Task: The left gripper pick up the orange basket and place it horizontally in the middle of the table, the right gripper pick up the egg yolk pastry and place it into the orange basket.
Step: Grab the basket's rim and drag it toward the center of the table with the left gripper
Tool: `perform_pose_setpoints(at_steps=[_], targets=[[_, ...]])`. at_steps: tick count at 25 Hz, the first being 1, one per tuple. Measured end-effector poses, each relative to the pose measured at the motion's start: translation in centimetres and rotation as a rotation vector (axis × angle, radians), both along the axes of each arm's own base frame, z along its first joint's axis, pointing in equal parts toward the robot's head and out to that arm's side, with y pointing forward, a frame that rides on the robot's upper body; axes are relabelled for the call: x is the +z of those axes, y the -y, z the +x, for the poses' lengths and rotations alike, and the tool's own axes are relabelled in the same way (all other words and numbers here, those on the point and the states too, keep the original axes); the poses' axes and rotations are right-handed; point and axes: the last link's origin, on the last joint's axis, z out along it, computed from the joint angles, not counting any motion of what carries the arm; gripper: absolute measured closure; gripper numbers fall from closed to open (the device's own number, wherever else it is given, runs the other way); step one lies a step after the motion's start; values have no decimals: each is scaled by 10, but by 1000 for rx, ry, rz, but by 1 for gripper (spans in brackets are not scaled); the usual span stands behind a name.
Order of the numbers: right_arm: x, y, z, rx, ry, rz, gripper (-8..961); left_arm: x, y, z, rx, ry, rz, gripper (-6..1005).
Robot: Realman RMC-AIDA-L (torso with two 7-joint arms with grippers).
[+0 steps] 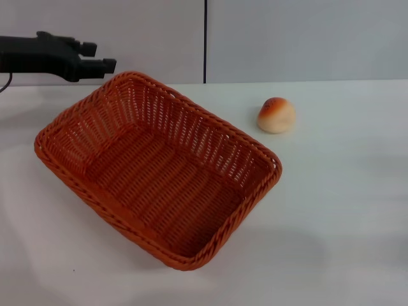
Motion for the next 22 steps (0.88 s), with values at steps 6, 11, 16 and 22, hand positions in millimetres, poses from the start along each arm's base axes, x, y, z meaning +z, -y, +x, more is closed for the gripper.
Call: perform_pose_setpoints(at_steps=[6,11,16,22], targets=[[-1,0,0,-4,-11,2,299,-4,2,-11,59,-64,-23,480],[-2,-3,-1,-7,-17,-3,299,-11,4,-17,79,-80,-28,485],[-4,-3,-1,-7,-27,-3,298,-19,7,-22,97,-88,-41,490],[-4,-3,-1,4,-58,-10,298,-27,8,-29,119,-129,-57,496]])
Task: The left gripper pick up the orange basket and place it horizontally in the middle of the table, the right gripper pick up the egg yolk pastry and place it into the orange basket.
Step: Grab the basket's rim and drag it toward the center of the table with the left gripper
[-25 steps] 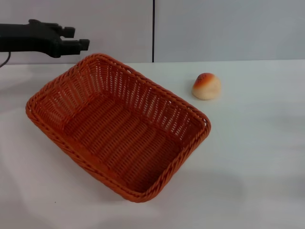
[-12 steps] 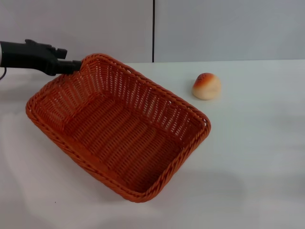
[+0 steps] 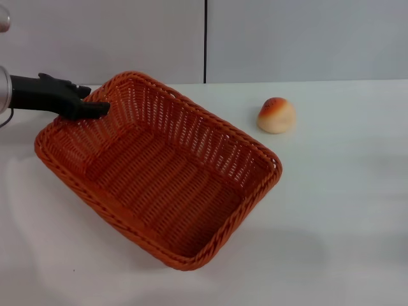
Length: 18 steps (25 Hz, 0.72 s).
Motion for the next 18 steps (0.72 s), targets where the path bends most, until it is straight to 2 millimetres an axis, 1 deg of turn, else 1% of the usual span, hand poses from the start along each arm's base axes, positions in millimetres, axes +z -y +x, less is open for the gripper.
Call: perform_pose_setpoints(at_steps=[4,12,18], targets=[[0,2,1,-3,-6,-1,298,-2,0,-2,26,0,-4,499],[-1,2,2,-4,-16,-7,298,6,-1,-4,76,14,22,507],[-2,0,2,-8,-19,-15,299,11,0,-5,101,43,27,718]])
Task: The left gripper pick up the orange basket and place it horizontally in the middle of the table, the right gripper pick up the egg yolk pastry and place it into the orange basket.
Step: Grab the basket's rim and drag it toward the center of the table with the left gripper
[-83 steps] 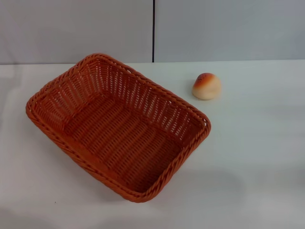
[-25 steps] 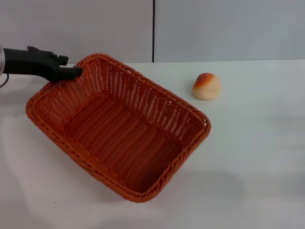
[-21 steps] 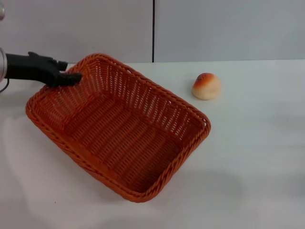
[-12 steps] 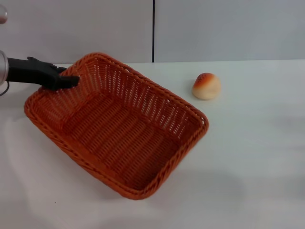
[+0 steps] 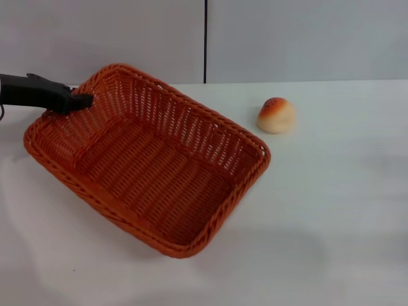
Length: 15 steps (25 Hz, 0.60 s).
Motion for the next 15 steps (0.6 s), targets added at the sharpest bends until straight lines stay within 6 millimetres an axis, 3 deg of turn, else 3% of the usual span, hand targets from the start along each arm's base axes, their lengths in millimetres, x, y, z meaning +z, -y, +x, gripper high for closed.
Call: perform_pose_setpoints(at_steps=[5,15], targets=[[-2,-3,1,-10,-4,-12,299,9,3,7,22,84,-20,820],[-2,-8,2,-25,-8,-22,298,27,10,30,127,277,-70,826]])
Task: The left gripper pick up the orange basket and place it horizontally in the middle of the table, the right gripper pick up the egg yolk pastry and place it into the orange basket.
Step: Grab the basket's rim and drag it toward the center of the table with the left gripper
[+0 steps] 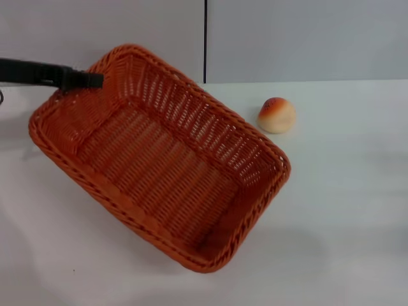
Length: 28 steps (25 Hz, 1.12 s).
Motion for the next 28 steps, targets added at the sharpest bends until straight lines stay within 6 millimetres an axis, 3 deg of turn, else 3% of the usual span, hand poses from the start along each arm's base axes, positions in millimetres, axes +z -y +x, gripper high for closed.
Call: perform_pose_setpoints(at_steps=[8,18,28], targets=[[0,-1,2,-13,-1,-4,298,6,9,2,82,47,-11,825],[-1,-10,1,-18,-4,-22,298,8,23,-26,227,179,2,824],[-2,-17,-3,-8,4,-38,299,-7,56,-44,305,317,-23,816]])
